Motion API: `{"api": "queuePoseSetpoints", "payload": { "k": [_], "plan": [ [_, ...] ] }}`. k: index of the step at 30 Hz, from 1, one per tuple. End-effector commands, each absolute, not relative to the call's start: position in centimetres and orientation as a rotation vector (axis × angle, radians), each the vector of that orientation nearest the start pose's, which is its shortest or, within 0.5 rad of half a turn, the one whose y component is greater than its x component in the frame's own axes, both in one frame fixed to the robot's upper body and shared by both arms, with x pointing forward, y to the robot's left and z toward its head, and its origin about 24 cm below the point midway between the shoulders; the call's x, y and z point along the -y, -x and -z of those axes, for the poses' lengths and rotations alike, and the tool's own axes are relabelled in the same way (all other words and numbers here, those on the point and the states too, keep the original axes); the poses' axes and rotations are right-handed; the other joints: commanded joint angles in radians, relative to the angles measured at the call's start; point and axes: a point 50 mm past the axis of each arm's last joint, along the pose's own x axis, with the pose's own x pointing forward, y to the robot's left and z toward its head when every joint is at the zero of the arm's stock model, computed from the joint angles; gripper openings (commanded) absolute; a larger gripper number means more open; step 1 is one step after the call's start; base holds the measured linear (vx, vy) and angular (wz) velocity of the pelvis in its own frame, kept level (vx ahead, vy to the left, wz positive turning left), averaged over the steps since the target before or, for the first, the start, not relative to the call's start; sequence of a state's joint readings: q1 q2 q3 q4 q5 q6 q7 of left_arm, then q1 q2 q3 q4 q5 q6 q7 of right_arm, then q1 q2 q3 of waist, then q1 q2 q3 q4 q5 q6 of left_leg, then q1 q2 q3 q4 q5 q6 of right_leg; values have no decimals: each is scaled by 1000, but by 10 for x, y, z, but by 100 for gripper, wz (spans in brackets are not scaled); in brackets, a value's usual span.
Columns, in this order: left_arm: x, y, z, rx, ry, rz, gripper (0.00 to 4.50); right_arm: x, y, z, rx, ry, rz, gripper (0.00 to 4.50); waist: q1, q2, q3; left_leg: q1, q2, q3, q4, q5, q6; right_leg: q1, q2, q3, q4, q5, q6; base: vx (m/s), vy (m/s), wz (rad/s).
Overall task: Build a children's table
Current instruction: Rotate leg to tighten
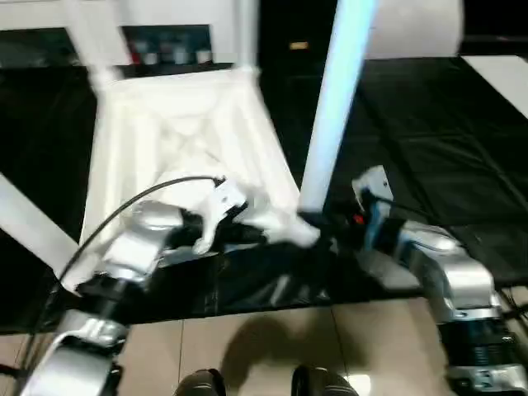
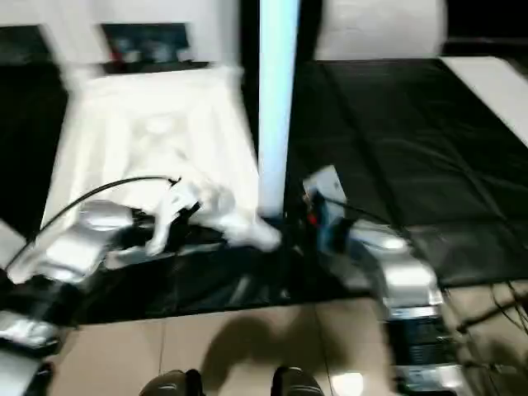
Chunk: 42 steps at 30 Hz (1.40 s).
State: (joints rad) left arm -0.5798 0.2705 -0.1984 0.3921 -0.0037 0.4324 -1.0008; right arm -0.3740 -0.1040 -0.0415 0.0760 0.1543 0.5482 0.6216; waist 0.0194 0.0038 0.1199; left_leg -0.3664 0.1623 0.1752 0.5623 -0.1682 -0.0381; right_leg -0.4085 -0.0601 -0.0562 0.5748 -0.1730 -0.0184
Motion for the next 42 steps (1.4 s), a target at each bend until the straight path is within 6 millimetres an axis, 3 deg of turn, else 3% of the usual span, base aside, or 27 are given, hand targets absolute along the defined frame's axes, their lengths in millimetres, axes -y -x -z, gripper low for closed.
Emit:
{"api": "queuePoseSetpoints", "payload": {
  "k": [1,3,4,5,7,9,10,14,17,18,21,22,23,25,28,30,32,34,37,42],
  "plan": [
    [-68,-327,-81,-358,-170,1105,0,53,-291,-69,-351,-211,-886,202,-4,-8,-43,12,54,-47,-78,-377,-15,27,-98,40,-113,-709,-61,0,0,0],
    [-65,-331,-83,-348,-162,1063,0,48,-293,-68,-354,-210,-838,202,-6,-4,-42,14,58,-44,-81,-381,-10,23,-96,42,-113,-663,-68,0,0,0],
    [-60,-333,-85,-333,-163,1026,0,44,-297,-66,-358,-210,-767,202,-10,-2,-41,20,61,-40,-84,-393,-8,16,-92,44,-111,-605,-89,0,0,0],
    [-57,-335,-87,-326,-164,999,0,41,-299,-66,-364,-212,-714,202,-12,-4,-45,16,61,-41,-85,-384,-9,24,-93,45,-108,-573,-98,0,0,0],
    [-52,-337,-90,-315,-168,954,0,39,-303,-64,-382,-206,-614,202,-15,-1,-44,18,62,-39,-88,-377,-11,19,-91,49,-105,-529,-114,0,0,0],
    [-48,-335,-91,-307,-180,959,0,41,-304,-64,-372,-201,-585,202,-14,-3,-45,16,61,-38,-87,-371,-7,23,-92,51,-102,-503,-116,0,0,0],
    [-47,-335,-91,-307,-182,962,0,41,-304,-64,-368,-203,-581,254,-11,-3,-50,16,62,-32,-86,-336,6,26,-92,56,-97,-434,-128,0,0,0],
    [-51,-329,-89,-316,-196,1011,0,61,-306,-67,-309,-191,-524,288,-7,-3,-53,9,62,-24,-82,-247,43,35,-91,60,-83,-291,-174,0,0,0],
    [-58,-327,-86,-324,-212,1034,0,76,-307,-69,-267,-156,-528,316,-3,-4,-52,8,61,-23,-79,-244,54,39,-93,60,-86,-321,-175,0,0,0],
    [-65,-325,-84,-323,-229,1062,0,89,-308,-72,-231,-124,-548,316,-3,-4,-52,7,61,-22,-78,-238,58,40,-93,60,-85,-316,-174,0,0,0],
    [-71,-323,-83,-324,-254,1096,0,100,-308,-75,-203,-92,-577,333,1,-5,-57,3,60,-22,-74,-193,77,47,-92,58,-79,-265,-181,0,0,0],
    [-79,-319,-80,-335,-275,1143,0,115,-309,-78,-176,-41,-621,357,3,0,-59,2,60,-21,-72,-165,89,47,-91,58,-74,-229,-190,0,0,0],
    [-80,-319,-80,-337,-277,1148,0,117,-309,-79,-173,-35,-626,364,2,-3,-64,-4,58,-19,-66,-124,104,54,-89,57,-65,-163,-203,0,0,0],
    [-87,-316,-79,-339,-304,1191,0,128,-309,-81,-156,2,-665,381,5,-2,-71,-3,60,-17,-58,-59,133,55,-87,56,-51,-30,-241,0,0,0],
    [-101,-311,-77,-350,-390,1286,0,145,-307,-86,-136,82,-814,409,11,-1,-74,-5,60,-15,-48,-11,186,55,-85,51,-37,79,-282,0,0,0],
    [-104,-310,-78,-351,-399,1311,0,148,-305,-87,-138,99,-863,415,17,-1,-69,-4,63,-13,-46,-32,195,52,-85,51,-38,59,-285,0,0,0],
    [-107,-309,-79,-352,-406,1339,0,152,-304,-88,-143,117,-914,437,19,-2,-64,-4,65,-15,-49,-77,178,51,-87,49,-46,-30,-280,0,0,0],
    [-114,-305,-78,-372,-451,1418,0,157,-300,-89,-162,162,-1048,437,22,-2,-60,0,69,-17,-54,-147,140,48,-88,48,-59,-173,-257,0,0,0],
    [-123,-301,-75,-413,-518,1490,0,160,-299,-91,-173,176,-1188,437,25,-1,-56,5,71,-17,-58,-196,108,44,-88,50,-64,-243,-242,0,0,0],
    [-128,-299,-74,-427,-539,1535,0,160,-298,-92,-189,180,-1298,400,34,-1,-63,6,75,-14,-54,-148,112,45,-88,50,-52,-170,-263,0,0,0]
  ]
}}
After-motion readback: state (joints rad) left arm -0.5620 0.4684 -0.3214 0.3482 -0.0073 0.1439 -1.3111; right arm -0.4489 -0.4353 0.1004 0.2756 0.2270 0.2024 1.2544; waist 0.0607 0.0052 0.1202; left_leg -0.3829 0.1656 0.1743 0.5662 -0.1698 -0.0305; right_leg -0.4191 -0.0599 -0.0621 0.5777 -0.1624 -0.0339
